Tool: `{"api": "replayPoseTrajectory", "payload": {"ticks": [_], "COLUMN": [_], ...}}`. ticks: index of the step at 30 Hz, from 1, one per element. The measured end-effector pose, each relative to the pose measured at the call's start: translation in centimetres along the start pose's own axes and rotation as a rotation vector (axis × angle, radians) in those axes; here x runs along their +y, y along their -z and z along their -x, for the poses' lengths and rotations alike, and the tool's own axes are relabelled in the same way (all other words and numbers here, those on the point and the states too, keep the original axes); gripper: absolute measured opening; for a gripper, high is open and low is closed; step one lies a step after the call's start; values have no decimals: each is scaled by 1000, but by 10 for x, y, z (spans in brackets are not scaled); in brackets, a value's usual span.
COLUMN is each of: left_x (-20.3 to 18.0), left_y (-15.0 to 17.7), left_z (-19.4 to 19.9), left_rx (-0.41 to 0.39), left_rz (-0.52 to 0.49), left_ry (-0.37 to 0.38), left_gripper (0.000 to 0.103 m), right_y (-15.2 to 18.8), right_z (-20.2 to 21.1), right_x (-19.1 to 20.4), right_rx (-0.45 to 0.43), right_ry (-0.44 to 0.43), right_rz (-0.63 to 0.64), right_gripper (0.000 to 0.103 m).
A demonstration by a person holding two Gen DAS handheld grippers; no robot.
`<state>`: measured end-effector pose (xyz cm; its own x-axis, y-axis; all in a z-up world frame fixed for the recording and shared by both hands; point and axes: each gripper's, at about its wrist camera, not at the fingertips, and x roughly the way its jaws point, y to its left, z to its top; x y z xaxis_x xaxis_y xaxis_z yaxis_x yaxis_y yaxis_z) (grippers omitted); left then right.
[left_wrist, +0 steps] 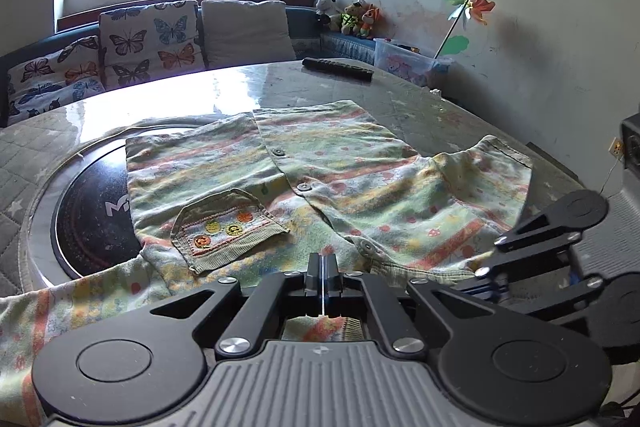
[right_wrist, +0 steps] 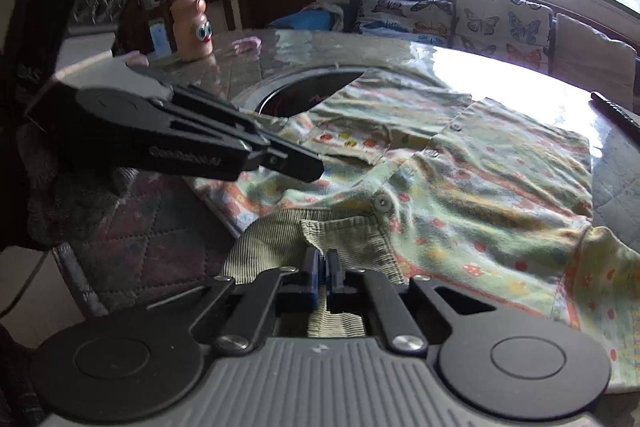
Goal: Fold clothes
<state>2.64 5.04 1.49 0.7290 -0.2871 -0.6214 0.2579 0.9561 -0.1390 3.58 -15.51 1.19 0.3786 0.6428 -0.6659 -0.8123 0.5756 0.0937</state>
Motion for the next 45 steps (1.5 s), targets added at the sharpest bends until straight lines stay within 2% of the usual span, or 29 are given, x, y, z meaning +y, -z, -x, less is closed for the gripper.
{"api": "replayPoseTrajectory", "payload": {"ticks": [6,9,13,18,22,26,30,35,45], "left_x": [0,-8,-18,-15,-22,-20,-36,-44,-45], "left_y": [0,5,9,7,12,14,21,29,41], "left_z": [-19,-28,-29,-26,-27,-25,-21,-12,6], "left_rx": [27,45,37,25,31,27,6,2,3], "left_rz": [-7,-44,-100,-83,-131,-108,-217,-256,-250], "left_ry": [5,30,18,33,25,22,-9,2,82], "left_gripper": [1,0,0,1,2,2,2,3,5], "right_y": [-7,-7,-6,-6,-7,-6,-6,-6,0], "right_z": [29,35,32,30,30,30,29,26,6], "right_x": [-26,-37,-44,-45,-47,-50,-49,-45,-30], "right_rx": [-89,-104,-98,-105,-110,-108,-108,-93,-14], "right_ry": [-22,-43,-56,-75,-82,-84,-84,-96,-132], "right_rz": [-144,-204,-245,-265,-287,-299,-296,-278,-220], "right_gripper": [2,1,1,1,1,2,2,2,2]}}
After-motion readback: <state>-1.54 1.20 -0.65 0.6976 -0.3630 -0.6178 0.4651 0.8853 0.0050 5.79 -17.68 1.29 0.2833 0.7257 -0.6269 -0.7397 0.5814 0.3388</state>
